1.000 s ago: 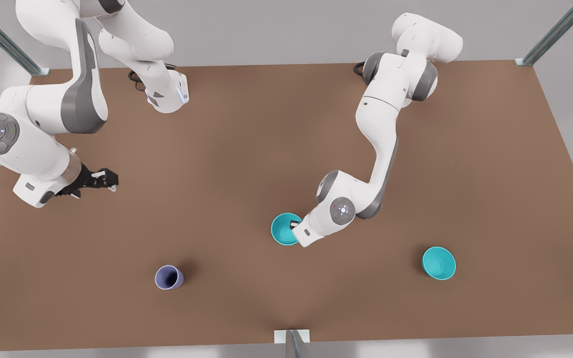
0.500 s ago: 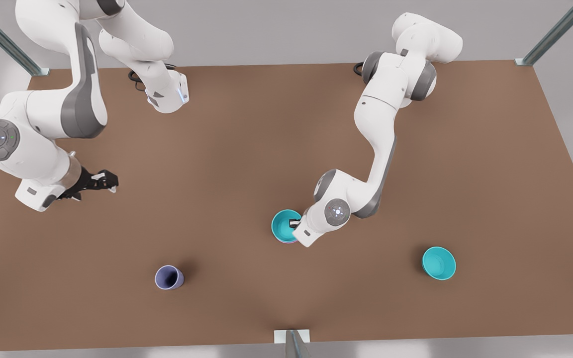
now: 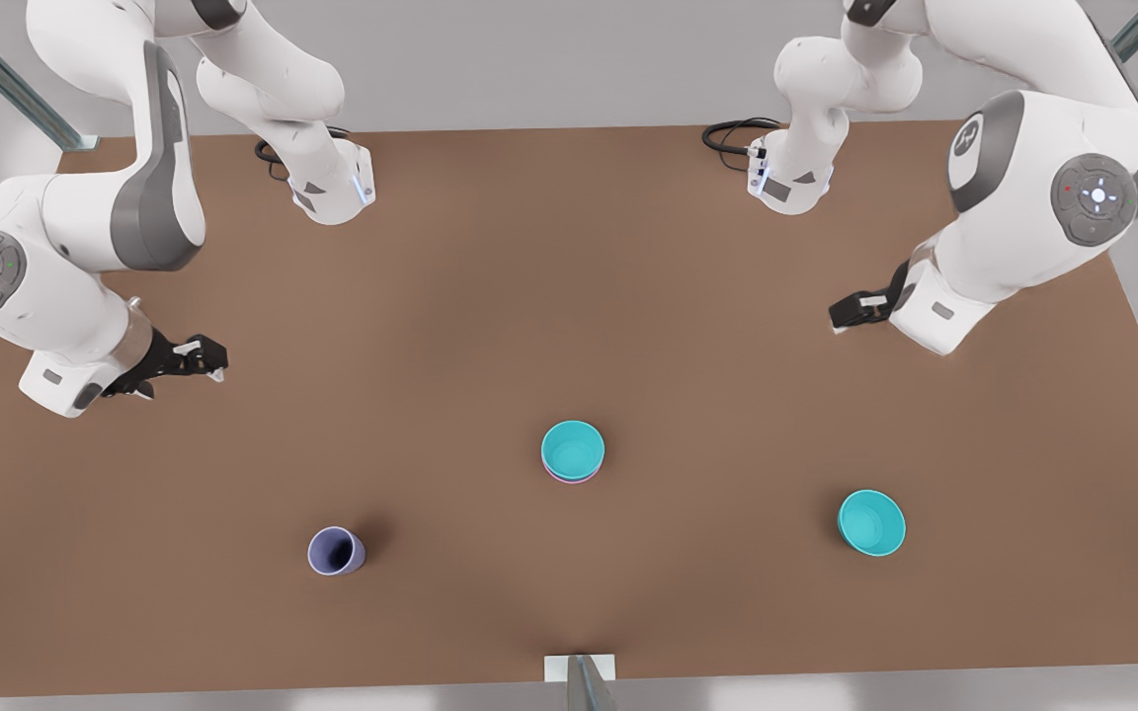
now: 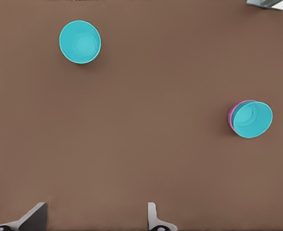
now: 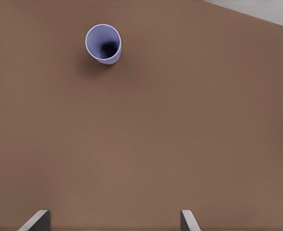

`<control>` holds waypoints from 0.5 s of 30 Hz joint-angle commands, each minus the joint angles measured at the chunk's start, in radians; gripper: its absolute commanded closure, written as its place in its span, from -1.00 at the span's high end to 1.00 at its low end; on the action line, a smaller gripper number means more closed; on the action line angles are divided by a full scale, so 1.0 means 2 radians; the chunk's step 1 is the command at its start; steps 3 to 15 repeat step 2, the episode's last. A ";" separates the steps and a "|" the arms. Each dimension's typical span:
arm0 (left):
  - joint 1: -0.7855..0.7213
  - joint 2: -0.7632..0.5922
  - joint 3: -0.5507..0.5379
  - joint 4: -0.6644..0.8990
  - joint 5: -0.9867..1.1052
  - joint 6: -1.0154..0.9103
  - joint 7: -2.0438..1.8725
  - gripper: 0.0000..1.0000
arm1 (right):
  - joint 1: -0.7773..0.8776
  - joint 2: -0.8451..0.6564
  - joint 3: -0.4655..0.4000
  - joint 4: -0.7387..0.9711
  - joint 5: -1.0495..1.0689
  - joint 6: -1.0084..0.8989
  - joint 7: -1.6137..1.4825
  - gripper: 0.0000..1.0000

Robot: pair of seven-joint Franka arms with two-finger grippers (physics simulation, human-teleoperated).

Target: Stack the blue bowl on the pink bowl

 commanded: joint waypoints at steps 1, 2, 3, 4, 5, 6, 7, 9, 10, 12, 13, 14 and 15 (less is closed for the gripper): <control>0.007 -0.005 -0.006 0.000 0.036 -0.026 0.106 1.00 | 0.000 -0.001 0.000 0.000 0.001 0.000 -0.011 1.00; 0.014 -0.005 0.003 0.003 0.034 -0.026 0.106 1.00 | 0.000 -0.001 0.000 0.000 0.001 0.000 -0.011 1.00; 0.014 -0.005 0.003 0.003 0.034 -0.026 0.106 1.00 | 0.000 -0.001 0.000 0.000 0.001 0.000 -0.011 1.00; 0.014 -0.005 0.003 0.003 0.034 -0.026 0.106 1.00 | 0.000 -0.001 0.000 0.000 0.001 0.000 -0.011 1.00; 0.014 -0.005 0.003 0.003 0.034 -0.026 0.106 1.00 | 0.000 -0.001 0.000 0.000 0.001 0.000 -0.011 1.00; 0.014 -0.005 0.003 0.003 0.034 -0.026 0.106 1.00 | 0.000 -0.001 0.000 0.000 0.001 0.000 -0.011 1.00; 0.014 -0.005 0.003 0.003 0.034 -0.026 0.106 1.00 | 0.000 -0.001 0.000 0.000 0.001 0.000 -0.011 1.00; 0.014 -0.005 0.003 0.003 0.034 -0.026 0.106 1.00 | 0.000 -0.001 0.000 0.000 0.001 0.000 -0.011 1.00; 0.014 -0.005 0.003 0.003 0.034 -0.026 0.106 1.00 | 0.000 -0.001 0.000 0.000 0.001 0.000 -0.011 1.00; 0.014 -0.005 0.003 0.003 0.034 -0.026 0.106 1.00 | 0.000 -0.001 0.000 0.000 0.001 0.000 -0.011 1.00; 0.014 -0.005 0.003 0.003 0.034 -0.026 0.106 1.00 | 0.000 -0.001 0.000 0.000 0.001 0.000 -0.011 1.00; 0.014 -0.005 0.003 0.003 0.034 -0.026 0.106 1.00 | 0.000 -0.001 0.000 0.000 0.001 0.000 -0.011 1.00; 0.014 -0.005 0.003 0.003 0.034 -0.026 0.106 1.00 | 0.000 -0.001 0.000 0.000 0.001 0.000 -0.011 1.00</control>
